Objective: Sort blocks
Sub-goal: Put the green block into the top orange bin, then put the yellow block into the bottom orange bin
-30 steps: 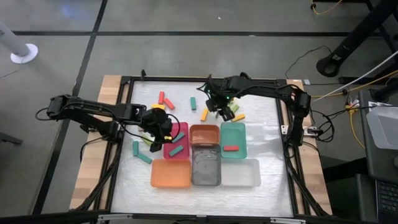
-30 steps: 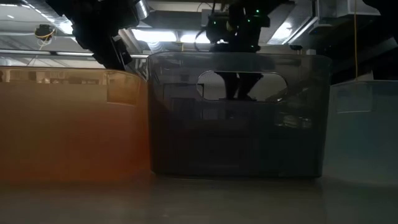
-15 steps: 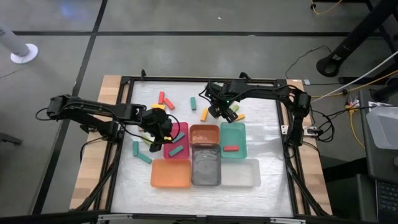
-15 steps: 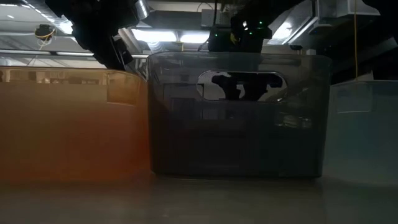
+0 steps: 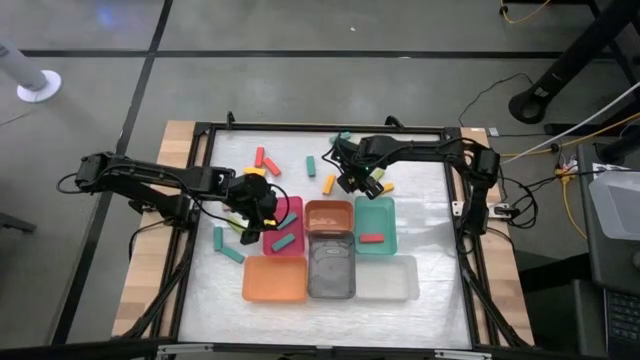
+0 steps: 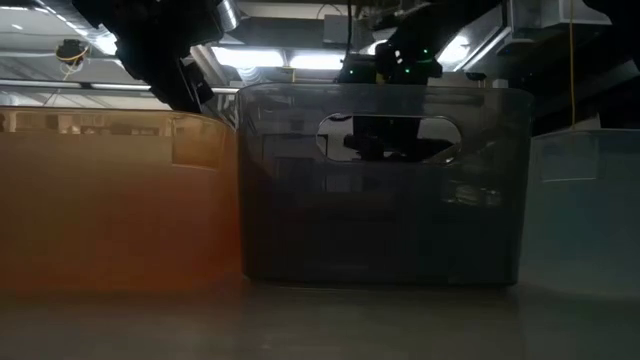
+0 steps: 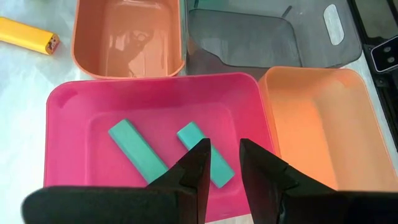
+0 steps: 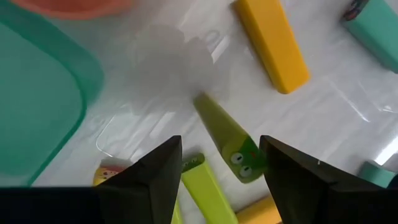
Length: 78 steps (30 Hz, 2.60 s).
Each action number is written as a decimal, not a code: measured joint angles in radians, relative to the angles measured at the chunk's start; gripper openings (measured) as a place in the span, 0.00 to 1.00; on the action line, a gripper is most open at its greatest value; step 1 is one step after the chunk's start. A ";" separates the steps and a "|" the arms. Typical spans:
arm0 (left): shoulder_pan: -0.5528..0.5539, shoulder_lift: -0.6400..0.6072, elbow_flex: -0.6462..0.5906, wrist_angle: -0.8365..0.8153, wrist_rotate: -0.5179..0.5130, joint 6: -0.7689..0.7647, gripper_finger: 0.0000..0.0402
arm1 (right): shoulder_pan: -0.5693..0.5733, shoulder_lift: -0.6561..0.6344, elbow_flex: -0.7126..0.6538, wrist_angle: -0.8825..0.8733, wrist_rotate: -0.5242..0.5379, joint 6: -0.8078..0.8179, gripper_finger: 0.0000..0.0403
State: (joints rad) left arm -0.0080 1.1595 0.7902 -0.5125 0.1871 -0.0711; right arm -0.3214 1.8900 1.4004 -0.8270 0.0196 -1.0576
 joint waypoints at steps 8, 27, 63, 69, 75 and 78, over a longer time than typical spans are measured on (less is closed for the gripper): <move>0.000 0.000 0.000 0.000 -0.009 0.001 0.18 | 0.000 0.000 -0.021 0.026 -0.018 0.005 0.37; 0.008 0.000 -0.001 0.124 -0.196 0.081 0.18 | 0.009 0.000 0.143 -0.105 -0.003 0.191 0.15; 0.553 0.000 0.000 -0.093 -0.348 0.284 0.19 | 0.288 0.000 0.350 -0.199 -0.195 0.407 0.17; 0.553 0.000 0.000 -0.137 -0.348 0.277 0.19 | 0.288 0.000 0.350 -0.191 -0.194 0.407 0.18; 0.553 0.000 0.000 -0.142 -0.347 0.262 0.19 | 0.289 0.000 0.350 -0.186 -0.160 0.473 0.30; 0.553 0.000 0.000 -0.146 -0.347 0.264 0.19 | 0.289 0.000 0.350 -0.186 -0.111 0.498 0.36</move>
State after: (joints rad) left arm 0.5449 1.1595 0.7902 -0.6586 -0.1596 0.1925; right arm -0.0326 1.8904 1.7508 -1.0132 -0.0913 -0.5593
